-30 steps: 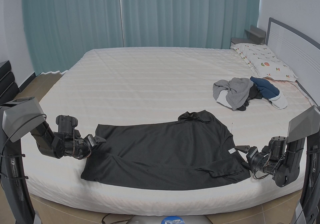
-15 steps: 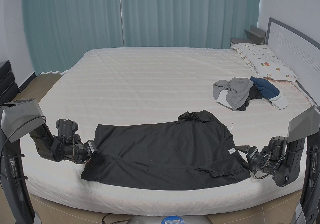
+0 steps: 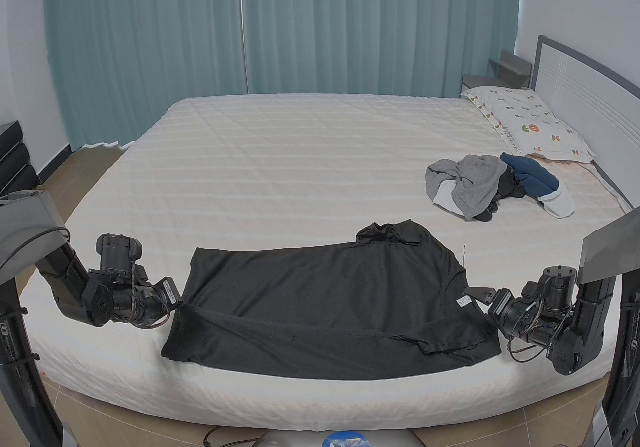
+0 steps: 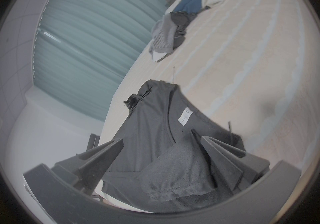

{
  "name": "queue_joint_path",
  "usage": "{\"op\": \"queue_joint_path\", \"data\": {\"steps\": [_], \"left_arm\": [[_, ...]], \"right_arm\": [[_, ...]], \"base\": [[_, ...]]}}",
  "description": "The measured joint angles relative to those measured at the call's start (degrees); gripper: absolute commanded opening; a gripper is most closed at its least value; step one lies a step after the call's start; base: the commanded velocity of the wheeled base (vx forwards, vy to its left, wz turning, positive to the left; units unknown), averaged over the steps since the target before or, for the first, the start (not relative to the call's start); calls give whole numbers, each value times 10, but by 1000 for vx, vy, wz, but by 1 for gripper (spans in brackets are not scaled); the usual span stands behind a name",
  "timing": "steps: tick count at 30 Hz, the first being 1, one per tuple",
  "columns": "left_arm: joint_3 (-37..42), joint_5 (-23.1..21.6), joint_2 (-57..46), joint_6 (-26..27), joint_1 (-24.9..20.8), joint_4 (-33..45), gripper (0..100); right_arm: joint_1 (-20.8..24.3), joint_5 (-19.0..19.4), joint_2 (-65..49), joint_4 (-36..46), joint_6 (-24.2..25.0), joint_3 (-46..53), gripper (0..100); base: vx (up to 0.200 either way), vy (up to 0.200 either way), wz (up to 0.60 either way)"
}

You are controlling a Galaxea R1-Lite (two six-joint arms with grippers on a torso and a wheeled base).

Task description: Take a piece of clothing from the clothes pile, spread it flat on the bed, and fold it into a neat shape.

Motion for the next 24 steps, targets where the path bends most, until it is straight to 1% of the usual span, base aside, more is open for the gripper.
{"op": "queue_joint_path", "data": {"steps": [5, 7, 10, 14, 17, 20, 24], "left_arm": [[16, 6, -18, 0, 0, 0, 0], [19, 7, -22, -1, 0, 0, 0], [23, 7, -27, -1, 0, -1, 0], [26, 7, -29, -1, -2, -1, 0], [28, 7, -30, -1, -2, -1, 0], [29, 7, -30, -1, -3, -1, 0], [29, 7, -30, -2, -3, -1, 0]], "right_arm": [[10, 1, -6, 4, -56, 0, 100], [12, 3, -6, 15, -70, -3, 100], [13, 5, -4, 37, -75, -15, 100], [12, 9, 2, 97, -84, -53, 100], [10, 26, 9, 135, -91, -83, 100], [9, 38, 18, 153, -94, -107, 100], [8, 44, 35, 159, -103, -125, 100]], "base": [[0, 0, 0], [0, 0, 0], [0, 0, 0], [0, 0, 0], [0, 0, 0], [0, 0, 0], [0, 0, 0]]}}
